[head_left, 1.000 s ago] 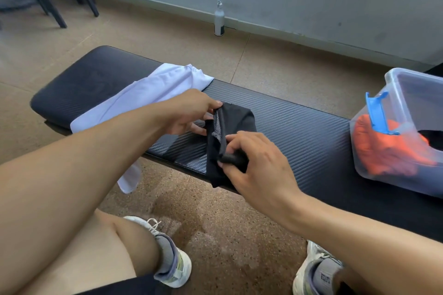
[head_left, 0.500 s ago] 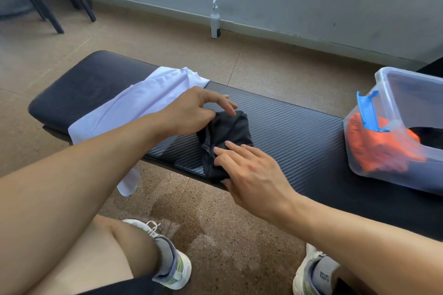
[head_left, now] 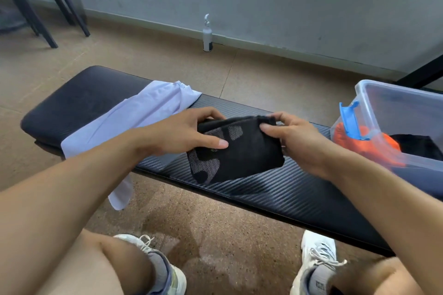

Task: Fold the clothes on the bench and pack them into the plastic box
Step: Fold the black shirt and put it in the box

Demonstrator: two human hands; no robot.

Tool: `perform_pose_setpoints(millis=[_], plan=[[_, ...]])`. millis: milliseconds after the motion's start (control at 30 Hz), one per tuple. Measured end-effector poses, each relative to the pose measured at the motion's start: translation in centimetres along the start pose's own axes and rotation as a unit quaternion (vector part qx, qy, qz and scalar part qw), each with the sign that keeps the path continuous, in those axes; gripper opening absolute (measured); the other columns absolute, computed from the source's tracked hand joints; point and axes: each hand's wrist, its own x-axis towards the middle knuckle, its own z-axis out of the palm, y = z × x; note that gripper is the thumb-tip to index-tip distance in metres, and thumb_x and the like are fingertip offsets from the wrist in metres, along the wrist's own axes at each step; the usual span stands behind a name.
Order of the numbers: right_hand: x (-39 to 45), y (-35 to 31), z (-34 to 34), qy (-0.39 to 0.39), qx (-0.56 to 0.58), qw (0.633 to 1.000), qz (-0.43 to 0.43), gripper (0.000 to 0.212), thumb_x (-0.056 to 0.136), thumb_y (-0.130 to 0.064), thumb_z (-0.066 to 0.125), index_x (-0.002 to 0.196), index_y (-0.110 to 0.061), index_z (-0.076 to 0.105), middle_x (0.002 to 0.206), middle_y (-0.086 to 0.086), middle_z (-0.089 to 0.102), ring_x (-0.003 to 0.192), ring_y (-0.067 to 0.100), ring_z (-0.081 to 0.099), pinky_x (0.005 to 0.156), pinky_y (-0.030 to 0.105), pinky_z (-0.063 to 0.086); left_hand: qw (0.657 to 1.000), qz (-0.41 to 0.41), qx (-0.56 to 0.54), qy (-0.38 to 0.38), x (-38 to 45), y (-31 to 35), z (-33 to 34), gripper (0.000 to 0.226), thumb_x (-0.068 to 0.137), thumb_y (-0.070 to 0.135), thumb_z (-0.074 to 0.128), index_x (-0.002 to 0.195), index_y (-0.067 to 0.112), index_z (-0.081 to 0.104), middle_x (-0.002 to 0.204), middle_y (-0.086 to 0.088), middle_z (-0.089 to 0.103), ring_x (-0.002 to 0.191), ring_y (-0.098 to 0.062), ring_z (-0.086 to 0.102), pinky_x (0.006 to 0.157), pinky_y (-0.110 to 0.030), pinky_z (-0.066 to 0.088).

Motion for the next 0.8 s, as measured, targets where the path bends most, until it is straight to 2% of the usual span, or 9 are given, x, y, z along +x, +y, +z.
perform_pose_setpoints(millis=[67,100,167,233,300,433,533,600,800], plan=[[0.3,0.7,-0.8,-0.010,-0.147,0.988,0.041,0.026,0.095,-0.013,0.065,0.120,-0.018,0.060,0.089,0.000,0.072,0.073,0.011,0.069,0.066,0.030,0.058,0.997,-0.014,0.073,-0.002,0.4,-1.0,0.7,0.029,0.085,0.029,0.079,0.110,0.029,0.065,0.096,0.005,0.076,0.082,-0.007,0.072,0.071,-0.017,0.054],[0.5,1.2,-1.1,-0.009,-0.241,0.970,0.041,0.034,0.093,-0.017,0.068,0.125,-0.020,0.058,0.093,-0.001,0.071,0.079,0.012,0.070,0.075,0.034,0.059,0.993,-0.013,0.118,-0.004,0.7,-1.6,1.1,0.027,0.084,0.032,0.079,0.108,0.031,0.066,0.095,0.008,0.075,0.082,-0.004,0.070,0.072,-0.016,0.051],[0.5,1.8,-1.0,-0.017,-0.377,0.926,0.015,0.052,0.086,-0.041,0.074,0.132,-0.027,0.055,0.108,-0.009,0.067,0.097,0.009,0.067,0.093,0.034,0.054,0.986,-0.007,0.164,0.002,1.3,-2.5,1.7,0.024,0.083,0.035,0.079,0.103,0.030,0.067,0.093,0.009,0.074,0.082,-0.003,0.067,0.074,-0.019,0.049],[0.2,1.8,-0.4,-0.031,-0.398,0.916,-0.028,0.078,0.072,-0.071,0.070,0.139,-0.035,0.051,0.127,-0.015,0.060,0.112,0.005,0.061,0.102,0.032,0.049,0.988,0.006,0.153,0.012,1.8,-2.7,1.8,0.021,0.081,0.033,0.081,0.096,0.027,0.067,0.087,0.004,0.073,0.074,-0.007,0.065,0.073,-0.027,0.050],[0.2,1.5,0.2,-0.042,-0.413,0.907,-0.076,0.086,0.070,-0.078,0.065,0.144,-0.038,0.047,0.140,-0.015,0.055,0.124,0.005,0.055,0.107,0.031,0.044,0.989,0.023,0.142,0.009,2.1,-2.3,1.8,0.020,0.080,0.030,0.083,0.088,0.022,0.067,0.080,-0.002,0.071,0.066,-0.008,0.060,0.067,-0.028,0.048],[0.4,0.8,0.6,-0.107,-0.466,0.874,-0.084,0.069,0.084,-0.066,0.064,0.145,-0.038,0.049,0.138,-0.012,0.060,0.125,0.008,0.056,0.101,0.024,0.044,0.991,0.045,0.124,-0.011,2.1,-1.4,2.4,0.019,0.077,0.025,0.085,0.079,0.019,0.067,0.068,0.006,0.065,0.062,-0.004,0.056,0.061,-0.021,0.042],[0.3,0.0,0.5,-0.140,-0.456,0.875,-0.078,0.028,0.089,-0.059,0.064,0.108,-0.040,0.071,0.094,-0.010,0.075,0.086,0.007,0.068,0.077,0.031,0.055,0.994,0.042,0.099,0.017,1.8,-0.6,2.7,0.016,0.074,0.020,0.087,0.082,0.018,0.074,0.069,0.004,0.069,0.062,-0.001,0.060,0.061,-0.015,0.045],[-0.1,-0.8,0.3,-0.114,-0.459,0.877,-0.085,0.018,0.089,-0.054,0.067,0.088,-0.037,0.072,0.076,-0.007,0.071,0.070,0.010,0.065,0.065,0.031,0.051,0.995,0.041,0.055,0.066,1.5,0.0,2.4,0.020,0.072,0.018,0.089,0.089,0.018,0.076,0.075,0.001,0.075,0.066,-0.003,0.066,0.065,-0.016,0.050],[-3.2,-3.7,-1.2,-0.067,-0.413,0.899,-0.128,0.021,0.087,-0.044,0.073,0.103,-0.031,0.069,0.086,-0.010,0.072,0.078,0.007,0.068,0.066,0.024,0.051,0.983,0.099,-0.022,0.155,1.0,5.0,3.0,0.021,0.071,0.008,0.087,0.087,0.006,0.074,0.066,0.004,0.072,0.060,-0.002,0.066,0.059,-0.013,0.049]])
